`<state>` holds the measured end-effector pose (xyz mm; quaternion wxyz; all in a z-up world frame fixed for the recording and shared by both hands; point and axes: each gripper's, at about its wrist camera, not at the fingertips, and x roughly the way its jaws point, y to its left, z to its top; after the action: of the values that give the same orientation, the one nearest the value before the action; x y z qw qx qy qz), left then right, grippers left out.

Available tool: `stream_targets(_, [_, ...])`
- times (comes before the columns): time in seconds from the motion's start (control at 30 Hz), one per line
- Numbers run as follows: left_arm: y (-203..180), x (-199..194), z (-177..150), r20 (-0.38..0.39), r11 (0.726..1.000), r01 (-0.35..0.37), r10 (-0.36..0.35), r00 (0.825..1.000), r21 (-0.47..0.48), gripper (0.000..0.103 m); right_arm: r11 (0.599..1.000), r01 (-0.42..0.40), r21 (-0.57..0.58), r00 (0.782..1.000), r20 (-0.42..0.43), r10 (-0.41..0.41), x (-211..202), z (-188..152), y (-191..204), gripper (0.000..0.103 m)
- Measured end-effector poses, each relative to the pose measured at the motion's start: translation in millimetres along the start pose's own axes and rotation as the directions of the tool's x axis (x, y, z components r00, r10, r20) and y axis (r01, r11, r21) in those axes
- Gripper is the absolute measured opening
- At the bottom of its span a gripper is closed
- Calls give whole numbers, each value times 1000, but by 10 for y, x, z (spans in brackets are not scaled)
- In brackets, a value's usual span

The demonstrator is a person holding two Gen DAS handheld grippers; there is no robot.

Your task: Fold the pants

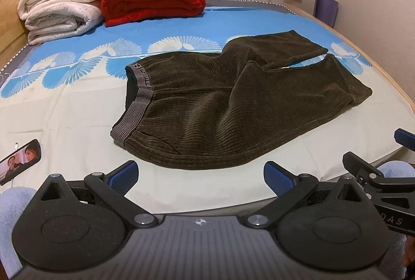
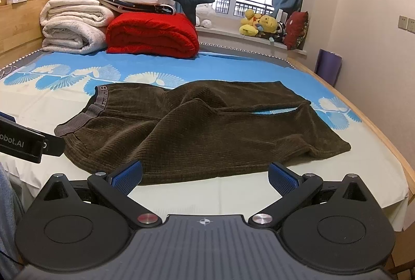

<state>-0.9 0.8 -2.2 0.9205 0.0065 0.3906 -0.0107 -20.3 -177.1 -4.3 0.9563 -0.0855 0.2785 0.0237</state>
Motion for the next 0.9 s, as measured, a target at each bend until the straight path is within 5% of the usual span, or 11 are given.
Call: stream_targets(0.9, [-32, 16, -16, -2, 1000, 0, 0, 1000, 2, 103, 1000, -5, 10, 1000, -6, 5, -9, -21, -4, 102])
